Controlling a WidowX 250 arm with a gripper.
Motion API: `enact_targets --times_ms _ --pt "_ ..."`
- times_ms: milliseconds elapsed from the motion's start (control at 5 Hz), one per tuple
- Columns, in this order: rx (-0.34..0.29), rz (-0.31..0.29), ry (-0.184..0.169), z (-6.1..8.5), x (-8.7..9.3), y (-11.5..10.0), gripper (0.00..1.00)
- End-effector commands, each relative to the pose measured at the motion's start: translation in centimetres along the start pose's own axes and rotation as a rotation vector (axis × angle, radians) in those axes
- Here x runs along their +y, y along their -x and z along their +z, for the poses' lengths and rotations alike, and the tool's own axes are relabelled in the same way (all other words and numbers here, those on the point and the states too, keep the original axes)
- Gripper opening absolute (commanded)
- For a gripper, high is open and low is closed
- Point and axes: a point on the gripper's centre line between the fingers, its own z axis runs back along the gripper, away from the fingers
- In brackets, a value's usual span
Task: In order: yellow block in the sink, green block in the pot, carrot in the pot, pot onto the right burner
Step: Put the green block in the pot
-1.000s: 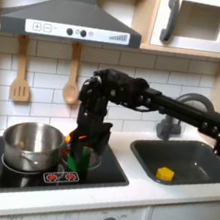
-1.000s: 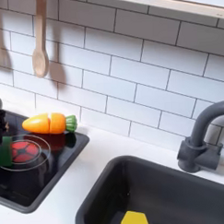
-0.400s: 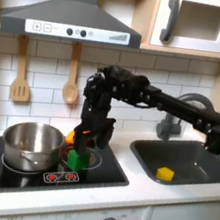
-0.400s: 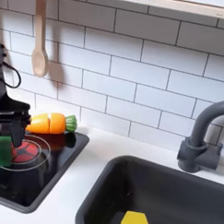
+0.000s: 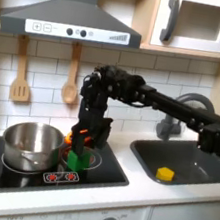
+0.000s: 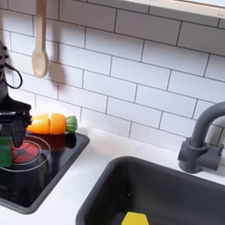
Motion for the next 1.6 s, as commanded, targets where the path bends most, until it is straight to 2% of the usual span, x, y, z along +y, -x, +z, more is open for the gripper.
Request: enact_targets --times_ms 0,1000,1400 --pt "0.023 -0.004 -0.009 -0.9 0.1 0.1 1.00" --pt "0.029 0.020 -0.024 -1.4 0.9 -0.3 1.00" --pt "0.040 0.013 -0.025 -2.0 0.6 -0.4 1.00"
